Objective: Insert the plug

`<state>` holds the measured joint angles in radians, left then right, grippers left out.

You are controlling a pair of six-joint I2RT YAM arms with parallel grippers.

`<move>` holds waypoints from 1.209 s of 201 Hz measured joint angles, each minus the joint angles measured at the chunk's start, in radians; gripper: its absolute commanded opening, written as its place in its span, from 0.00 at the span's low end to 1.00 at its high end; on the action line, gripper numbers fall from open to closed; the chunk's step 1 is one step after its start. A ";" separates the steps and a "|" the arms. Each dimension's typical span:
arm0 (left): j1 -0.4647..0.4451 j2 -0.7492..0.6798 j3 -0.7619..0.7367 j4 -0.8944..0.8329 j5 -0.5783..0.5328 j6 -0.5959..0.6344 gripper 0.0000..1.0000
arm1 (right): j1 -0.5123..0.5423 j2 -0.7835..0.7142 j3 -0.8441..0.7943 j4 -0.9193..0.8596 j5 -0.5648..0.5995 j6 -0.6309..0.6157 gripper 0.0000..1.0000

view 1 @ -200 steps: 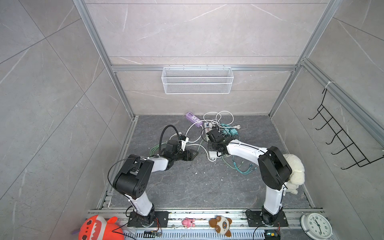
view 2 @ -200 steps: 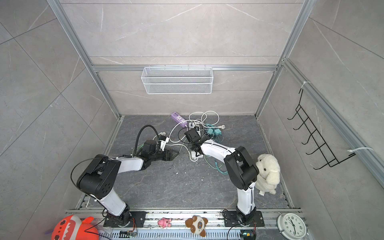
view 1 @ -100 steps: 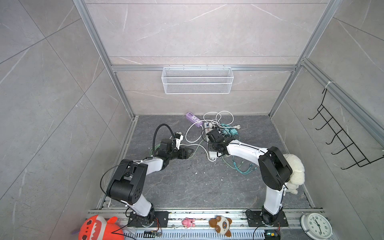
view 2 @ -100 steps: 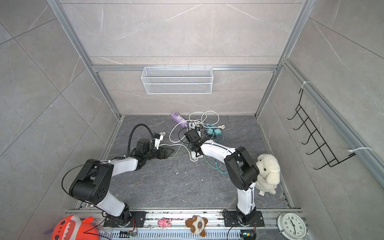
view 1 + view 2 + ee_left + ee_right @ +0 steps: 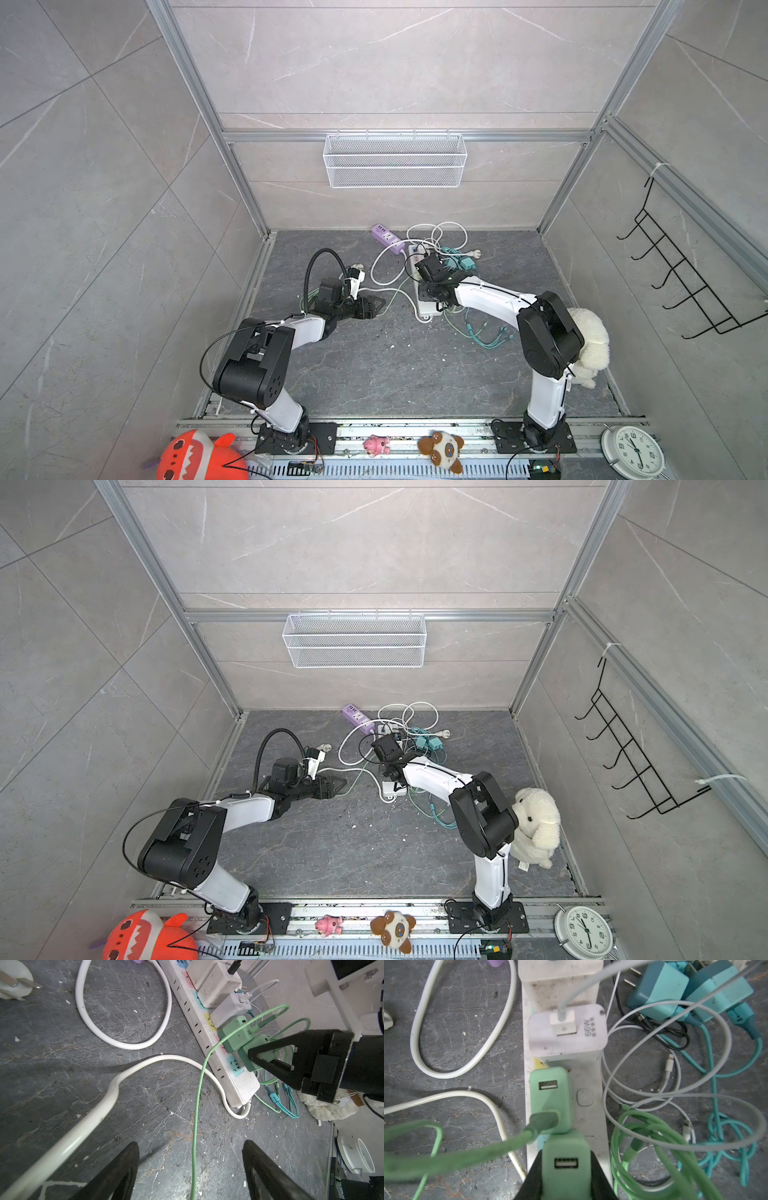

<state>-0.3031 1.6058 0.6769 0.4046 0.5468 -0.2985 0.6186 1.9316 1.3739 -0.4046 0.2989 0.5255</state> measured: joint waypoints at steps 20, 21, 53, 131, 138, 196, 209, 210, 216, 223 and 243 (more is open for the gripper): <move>0.000 -0.005 -0.002 -0.003 0.005 0.002 0.80 | 0.000 0.005 0.008 -0.007 0.000 -0.002 0.00; 0.000 -0.005 -0.002 -0.003 0.005 0.002 0.81 | 0.000 0.005 0.008 -0.007 0.000 -0.002 0.00; 0.000 -0.010 -0.002 -0.002 0.006 0.005 0.80 | 0.000 0.006 0.008 -0.003 0.001 -0.002 0.00; 0.010 -0.010 -0.005 0.000 0.010 0.009 0.81 | 0.000 0.015 0.006 0.011 -0.007 -0.026 0.00; 0.011 -0.010 -0.007 0.000 0.011 0.009 0.81 | 0.000 0.011 -0.003 0.029 -0.010 -0.033 0.00; 0.023 -0.002 -0.014 0.010 0.020 0.011 0.81 | -0.006 0.018 -0.052 0.201 -0.010 -0.047 0.00; 0.024 0.005 -0.014 0.010 0.027 0.011 0.80 | -0.006 0.018 -0.060 0.222 -0.009 -0.047 0.00; 0.024 0.006 -0.014 0.010 0.028 0.011 0.80 | -0.006 0.018 -0.061 0.224 -0.008 -0.047 0.00; 0.025 0.008 -0.014 0.010 0.031 0.011 0.80 | -0.006 0.019 -0.063 0.231 -0.006 -0.047 0.00; 0.026 0.011 -0.014 0.010 0.032 0.011 0.80 | -0.006 0.019 -0.063 0.232 -0.006 -0.047 0.00; 0.028 0.014 -0.014 0.011 0.033 0.011 0.80 | -0.006 0.024 -0.059 0.230 -0.006 -0.047 0.00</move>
<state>-0.2749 1.6196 0.6628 0.4156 0.5800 -0.2874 0.6121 1.9553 1.3151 -0.1745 0.2928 0.4782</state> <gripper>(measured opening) 0.804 0.274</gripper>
